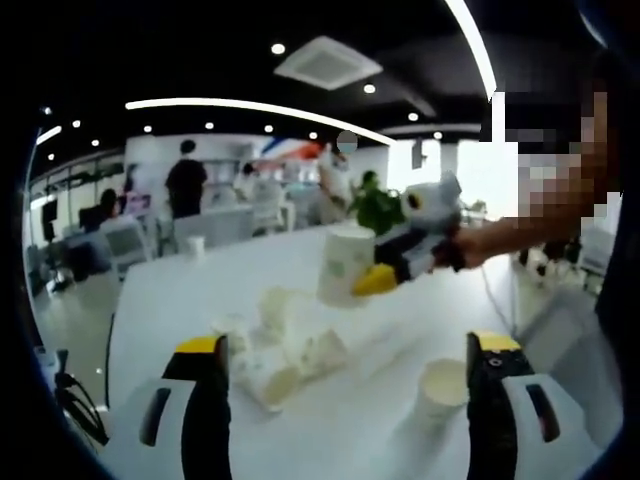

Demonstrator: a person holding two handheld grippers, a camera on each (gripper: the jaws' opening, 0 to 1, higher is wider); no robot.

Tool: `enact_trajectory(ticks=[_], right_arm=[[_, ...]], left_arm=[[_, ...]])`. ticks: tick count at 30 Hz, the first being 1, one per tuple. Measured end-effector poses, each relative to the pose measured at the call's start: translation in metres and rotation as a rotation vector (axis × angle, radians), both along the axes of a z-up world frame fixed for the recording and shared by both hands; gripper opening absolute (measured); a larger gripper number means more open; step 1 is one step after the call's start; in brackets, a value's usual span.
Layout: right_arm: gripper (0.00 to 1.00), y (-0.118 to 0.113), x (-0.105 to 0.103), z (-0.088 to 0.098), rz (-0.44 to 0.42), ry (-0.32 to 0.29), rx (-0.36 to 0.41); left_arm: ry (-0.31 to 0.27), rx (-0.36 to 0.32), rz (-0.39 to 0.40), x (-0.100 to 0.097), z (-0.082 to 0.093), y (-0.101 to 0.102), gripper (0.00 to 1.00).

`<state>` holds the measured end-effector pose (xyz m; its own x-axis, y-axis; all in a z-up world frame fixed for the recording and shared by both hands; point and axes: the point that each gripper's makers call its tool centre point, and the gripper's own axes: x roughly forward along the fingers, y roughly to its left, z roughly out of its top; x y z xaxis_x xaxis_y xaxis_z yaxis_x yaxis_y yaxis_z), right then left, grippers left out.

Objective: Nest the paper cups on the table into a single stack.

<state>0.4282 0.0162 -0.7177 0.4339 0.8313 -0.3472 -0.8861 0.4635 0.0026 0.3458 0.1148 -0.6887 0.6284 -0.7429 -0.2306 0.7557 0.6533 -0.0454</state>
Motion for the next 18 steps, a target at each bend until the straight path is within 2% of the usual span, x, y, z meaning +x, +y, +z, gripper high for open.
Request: enact_trajectory(ticks=[18], right_arm=[[0.36,-0.005,-0.031,0.008,0.014,0.013,-0.001]], left_arm=[[-0.028,0.004,-0.049,0.001,0.017,-0.017,0.94]])
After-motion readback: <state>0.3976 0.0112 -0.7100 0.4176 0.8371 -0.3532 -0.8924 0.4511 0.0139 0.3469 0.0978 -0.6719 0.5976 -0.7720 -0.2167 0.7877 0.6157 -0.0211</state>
